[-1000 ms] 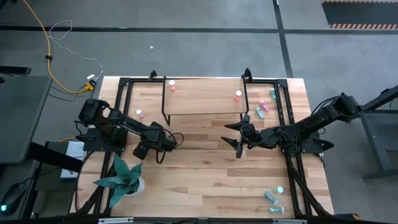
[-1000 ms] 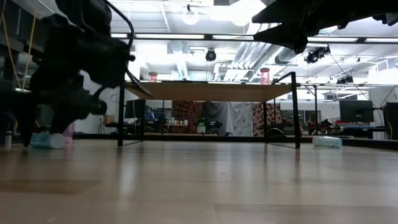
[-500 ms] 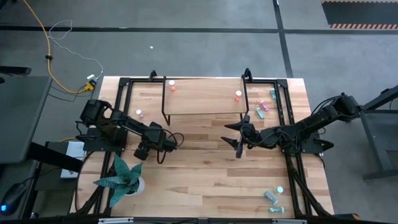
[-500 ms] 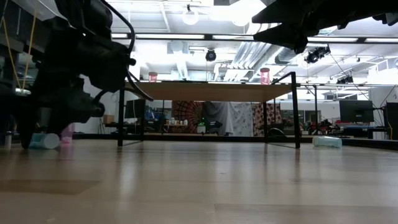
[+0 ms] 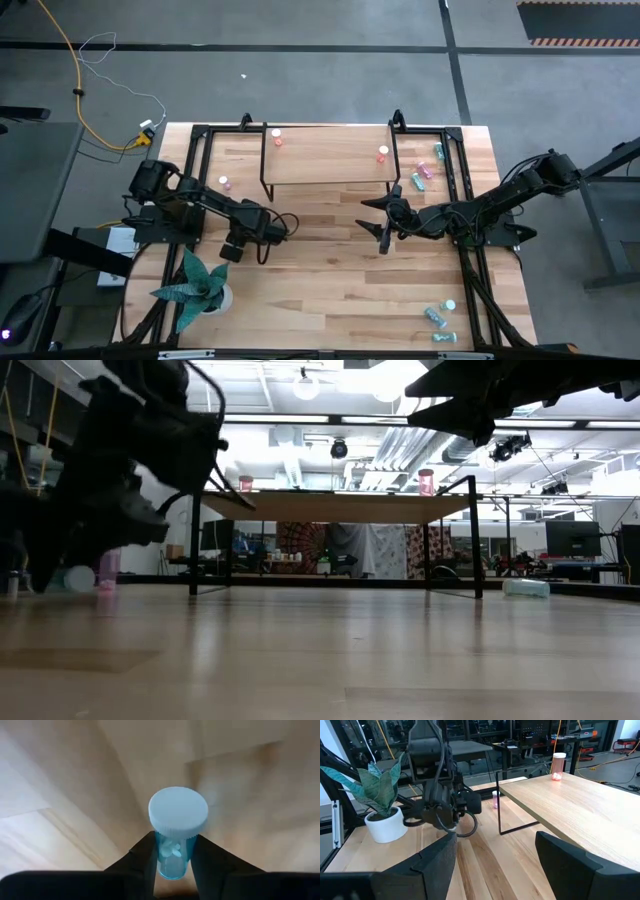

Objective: Pick and place medicine bottles onto shelf by color
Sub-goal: Put the blue pill bottle on the shelf

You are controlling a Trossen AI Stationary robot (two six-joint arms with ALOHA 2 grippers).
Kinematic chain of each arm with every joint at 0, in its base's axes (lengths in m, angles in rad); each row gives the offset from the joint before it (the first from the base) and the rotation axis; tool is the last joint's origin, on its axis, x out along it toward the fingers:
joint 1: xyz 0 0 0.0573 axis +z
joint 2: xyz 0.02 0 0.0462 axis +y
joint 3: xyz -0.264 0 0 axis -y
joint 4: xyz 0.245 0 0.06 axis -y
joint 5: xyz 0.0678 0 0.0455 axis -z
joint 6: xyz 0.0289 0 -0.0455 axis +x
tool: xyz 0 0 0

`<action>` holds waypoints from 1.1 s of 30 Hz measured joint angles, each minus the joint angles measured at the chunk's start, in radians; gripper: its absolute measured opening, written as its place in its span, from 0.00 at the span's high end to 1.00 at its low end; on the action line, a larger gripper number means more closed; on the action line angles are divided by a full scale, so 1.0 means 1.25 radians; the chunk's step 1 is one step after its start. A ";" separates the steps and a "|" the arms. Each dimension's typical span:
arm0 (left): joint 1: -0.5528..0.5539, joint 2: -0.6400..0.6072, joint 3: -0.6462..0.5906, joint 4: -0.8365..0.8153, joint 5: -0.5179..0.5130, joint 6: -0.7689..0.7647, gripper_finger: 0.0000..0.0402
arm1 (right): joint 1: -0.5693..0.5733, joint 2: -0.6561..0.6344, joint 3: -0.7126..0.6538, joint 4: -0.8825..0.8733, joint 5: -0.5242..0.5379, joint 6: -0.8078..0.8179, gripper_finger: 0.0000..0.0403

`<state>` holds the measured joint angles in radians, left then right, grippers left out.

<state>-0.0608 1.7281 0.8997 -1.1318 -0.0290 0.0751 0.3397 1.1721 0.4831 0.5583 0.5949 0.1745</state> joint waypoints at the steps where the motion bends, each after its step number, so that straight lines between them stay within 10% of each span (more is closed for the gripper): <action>1: 0.000 -0.007 0.017 -0.011 0.022 -0.012 0.77 | 0.000 0.000 0.000 0.000 0.000 0.000 0.35; 10: -0.078 -0.140 0.170 0.048 0.046 -0.136 0.77 | 0.000 0.000 0.000 0.002 0.000 0.000 0.35; 22: -0.175 -0.424 -0.013 0.740 -0.501 -0.139 0.77 | 0.000 0.000 0.000 0.018 0.000 0.000 0.35; 33: -0.023 -0.434 -0.196 1.070 -0.734 -0.226 0.77 | 0.000 -0.001 0.000 0.020 0.000 0.000 0.35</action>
<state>-0.0893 1.1854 0.6541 0.2057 -0.9469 -0.2073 0.3399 1.1713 0.4828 0.5833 0.5953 0.1745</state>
